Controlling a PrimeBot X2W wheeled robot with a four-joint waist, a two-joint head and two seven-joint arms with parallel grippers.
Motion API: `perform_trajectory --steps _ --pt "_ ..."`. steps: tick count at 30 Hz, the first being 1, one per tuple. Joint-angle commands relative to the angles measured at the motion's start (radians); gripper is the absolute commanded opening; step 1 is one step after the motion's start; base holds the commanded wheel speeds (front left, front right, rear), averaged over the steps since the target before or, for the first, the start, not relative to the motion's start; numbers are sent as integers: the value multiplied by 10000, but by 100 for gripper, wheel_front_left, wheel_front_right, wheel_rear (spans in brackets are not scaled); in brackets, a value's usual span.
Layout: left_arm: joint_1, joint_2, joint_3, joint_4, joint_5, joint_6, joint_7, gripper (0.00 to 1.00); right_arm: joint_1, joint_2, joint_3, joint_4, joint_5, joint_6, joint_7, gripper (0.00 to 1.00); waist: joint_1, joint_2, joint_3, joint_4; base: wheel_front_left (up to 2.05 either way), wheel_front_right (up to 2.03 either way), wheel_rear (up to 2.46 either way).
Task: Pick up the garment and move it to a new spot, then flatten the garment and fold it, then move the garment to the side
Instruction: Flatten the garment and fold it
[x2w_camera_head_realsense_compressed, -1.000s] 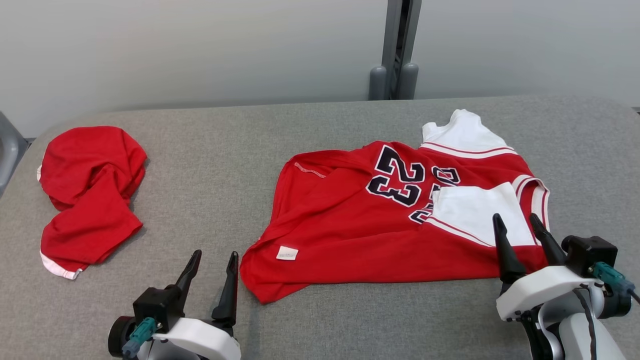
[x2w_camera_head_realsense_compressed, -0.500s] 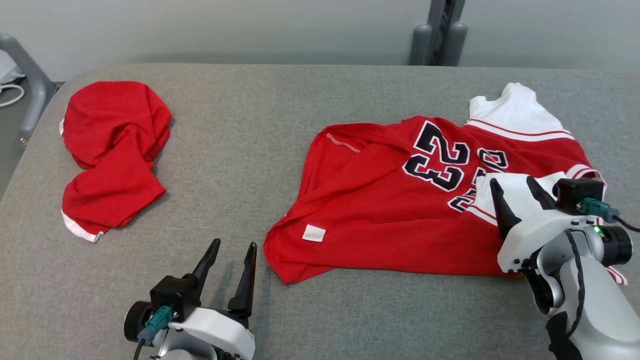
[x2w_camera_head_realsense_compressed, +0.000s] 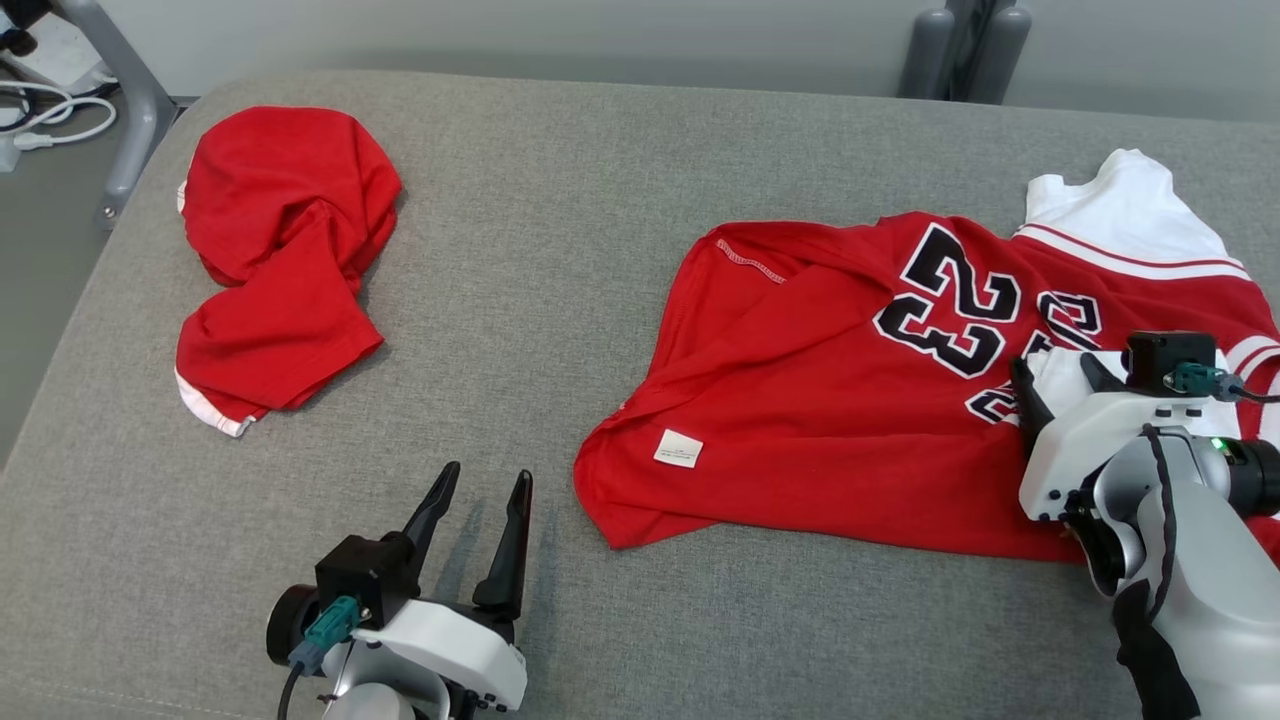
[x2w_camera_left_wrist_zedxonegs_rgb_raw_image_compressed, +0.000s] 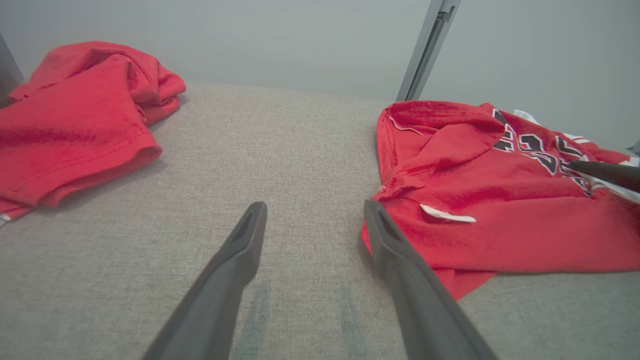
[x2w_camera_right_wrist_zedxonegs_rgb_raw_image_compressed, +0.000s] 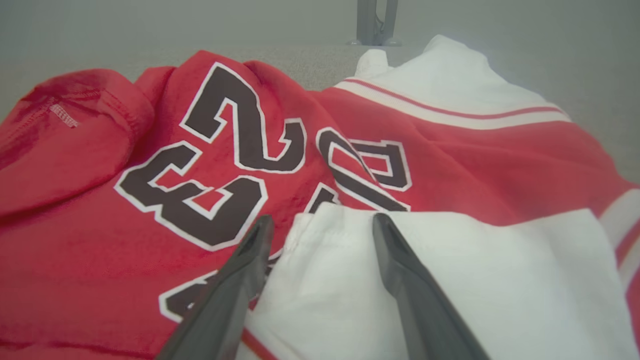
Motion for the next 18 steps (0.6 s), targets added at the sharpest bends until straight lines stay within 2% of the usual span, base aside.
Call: perform_trajectory --steps 1,2,3,4,5,11,18 --pt "-218 37 -35 -17 -97 41 -40 100 -196 -84 -16 207 -114 -7 -53 100 0 0 76 82 0 0 0" --pt "-242 35 -46 -11 -119 49 -40 100 -262 -92 -15 307 -163 -7 -59 100 0 0 101 108 0 0 0" --pt "-258 37 -63 -2 -122 61 -40 100 -320 -79 -33 418 -148 -7 -38 86 0 0 117 127 0 0 0" --pt "-278 37 -77 4 -134 57 -40 100 -380 -104 -48 503 -179 -7 -75 16 0 0 123 137 0 0 0" --pt "-294 37 -78 9 -153 79 -40 100 -431 -139 -95 596 -215 -7 -141 0 0 0 113 134 0 0 0" --pt "-171 37 50 81 -141 107 -40 100 -524 100 -229 886 -138 -7 -546 0 0 0 -131 -202 0 0 0" --pt "104 38 216 20 -131 183 -40 100 -204 354 58 295 268 -7 -1095 0 0 0 -676 -1080 0 0 0"
